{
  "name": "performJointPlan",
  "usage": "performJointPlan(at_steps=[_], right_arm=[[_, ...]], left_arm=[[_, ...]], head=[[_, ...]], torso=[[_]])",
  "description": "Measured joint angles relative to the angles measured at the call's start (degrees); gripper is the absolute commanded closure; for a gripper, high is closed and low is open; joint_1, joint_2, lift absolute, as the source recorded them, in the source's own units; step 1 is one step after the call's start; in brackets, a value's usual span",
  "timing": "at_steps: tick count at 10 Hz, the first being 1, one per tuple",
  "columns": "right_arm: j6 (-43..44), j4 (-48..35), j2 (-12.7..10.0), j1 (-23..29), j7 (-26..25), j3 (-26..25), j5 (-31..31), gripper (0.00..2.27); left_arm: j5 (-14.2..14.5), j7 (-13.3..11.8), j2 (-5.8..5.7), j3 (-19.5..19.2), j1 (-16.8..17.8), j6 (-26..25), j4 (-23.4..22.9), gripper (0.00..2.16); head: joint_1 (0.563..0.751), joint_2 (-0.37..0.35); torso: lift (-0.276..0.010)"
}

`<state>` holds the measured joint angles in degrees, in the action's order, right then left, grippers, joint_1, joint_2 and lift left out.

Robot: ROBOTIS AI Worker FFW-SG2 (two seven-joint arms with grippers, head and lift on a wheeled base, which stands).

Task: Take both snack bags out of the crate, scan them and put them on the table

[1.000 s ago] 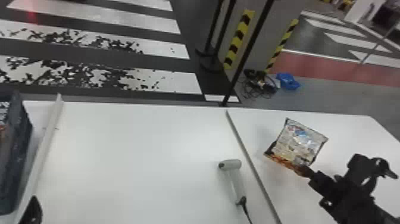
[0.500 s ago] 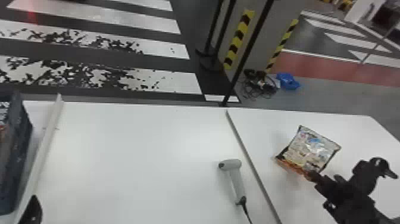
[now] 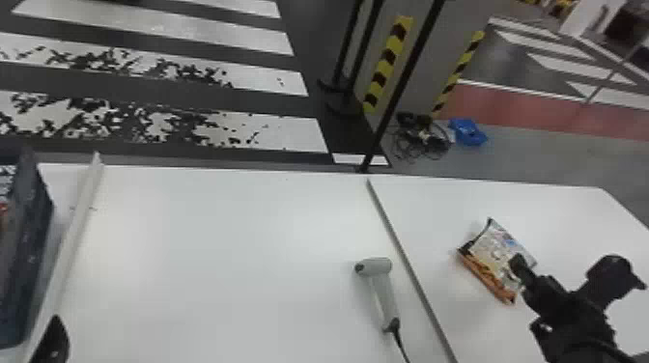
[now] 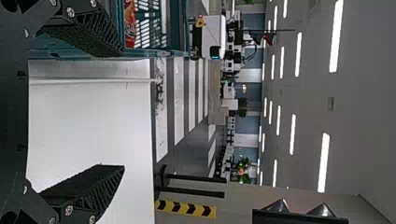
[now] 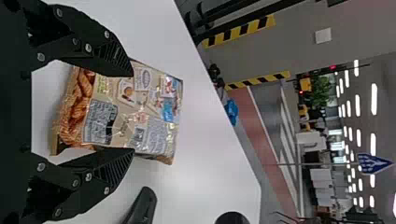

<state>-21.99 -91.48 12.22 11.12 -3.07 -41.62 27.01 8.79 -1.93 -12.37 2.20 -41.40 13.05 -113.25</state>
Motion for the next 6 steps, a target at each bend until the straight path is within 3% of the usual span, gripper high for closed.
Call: performJointPlan(at_steps=[2,5,6], right_arm=[[9.21,-8.80,-3.11,5.78,0.11,5.29,-1.07,0.05],[16.31,-19.69,-7.76,12.46,-0.07,18.53,-7.77,0.05],[19.12,-21.18,-8.56,14.11,-1.10,23.14,-10.65,0.05]], left_arm=[[-0.02,-0.06,0.19,0.06,0.00,0.00,-0.02,0.15],[-0.31,-0.09,0.41,0.29,-0.16,0.00,-0.36,0.15],[-0.35,-0.09,0.41,0.23,-0.37,0.00,-0.38,0.15]], head=[[0.695,-0.350],[0.695,-0.350],[0.695,-0.298]], torso=[[-0.093],[-0.093],[-0.093]])
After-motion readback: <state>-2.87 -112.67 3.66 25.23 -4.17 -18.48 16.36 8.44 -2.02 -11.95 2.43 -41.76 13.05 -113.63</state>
